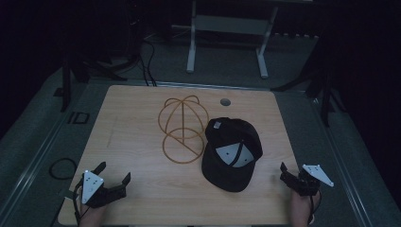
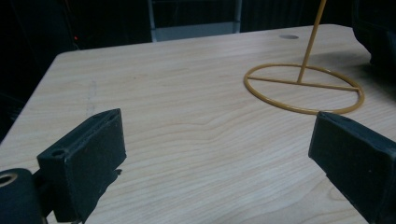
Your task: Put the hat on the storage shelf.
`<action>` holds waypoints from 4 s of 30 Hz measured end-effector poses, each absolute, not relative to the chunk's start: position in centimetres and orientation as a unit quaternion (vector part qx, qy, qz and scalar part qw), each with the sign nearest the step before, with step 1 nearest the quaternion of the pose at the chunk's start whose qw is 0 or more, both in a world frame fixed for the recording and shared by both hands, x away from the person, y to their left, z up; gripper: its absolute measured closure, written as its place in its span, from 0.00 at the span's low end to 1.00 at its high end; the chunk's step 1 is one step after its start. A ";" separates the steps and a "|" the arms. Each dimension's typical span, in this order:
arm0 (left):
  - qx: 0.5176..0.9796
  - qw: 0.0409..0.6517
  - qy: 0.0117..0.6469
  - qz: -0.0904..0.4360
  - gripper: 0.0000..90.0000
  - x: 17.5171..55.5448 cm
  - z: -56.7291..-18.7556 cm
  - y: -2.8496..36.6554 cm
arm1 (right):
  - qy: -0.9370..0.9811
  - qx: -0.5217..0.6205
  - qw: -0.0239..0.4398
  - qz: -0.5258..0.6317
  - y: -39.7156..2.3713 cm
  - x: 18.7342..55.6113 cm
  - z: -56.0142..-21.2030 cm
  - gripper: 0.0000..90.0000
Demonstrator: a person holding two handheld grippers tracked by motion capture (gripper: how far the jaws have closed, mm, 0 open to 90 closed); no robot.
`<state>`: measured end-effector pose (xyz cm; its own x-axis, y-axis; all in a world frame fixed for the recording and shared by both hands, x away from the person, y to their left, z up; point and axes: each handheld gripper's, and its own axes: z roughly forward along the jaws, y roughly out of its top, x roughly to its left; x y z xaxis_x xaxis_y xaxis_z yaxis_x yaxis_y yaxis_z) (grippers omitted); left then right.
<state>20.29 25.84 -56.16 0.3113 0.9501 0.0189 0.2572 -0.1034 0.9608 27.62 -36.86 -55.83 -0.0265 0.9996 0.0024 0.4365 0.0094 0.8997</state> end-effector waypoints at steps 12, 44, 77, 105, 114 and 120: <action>0.662 0.470 0.474 0.341 0.01 20.3 -55.9 25.8 | 0.616 0.594 0.350 0.381 -36.6 27.5 -55.8 0.15; 0.669 0.512 0.453 0.291 0.01 20.0 -55.7 25.2 | 0.685 0.447 0.304 0.488 -30.6 27.8 -41.5 0.13; 0.718 0.465 0.440 0.273 0.01 20.2 -55.7 24.4 | 0.772 0.463 0.329 0.284 -23.2 35.3 -46.5 0.66; 0.716 0.465 0.444 0.271 0.01 20.2 -55.6 24.3 | 0.754 0.459 0.312 0.350 -23.5 34.7 -44.7 0.99; 0.716 0.467 0.443 0.268 0.01 20.2 -55.4 24.0 | 0.740 0.437 0.340 0.383 -23.1 33.3 -41.5 0.99; 0.729 0.468 0.430 0.255 0.01 19.9 -54.7 22.8 | 0.740 0.418 0.341 0.402 -22.8 32.2 -39.9 0.99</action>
<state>19.89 22.83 -54.68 0.5002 0.8654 -0.0314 0.3888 -0.1920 0.9011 32.18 -22.82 -39.85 -0.4174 0.8929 -0.1686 0.3442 0.3271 0.8801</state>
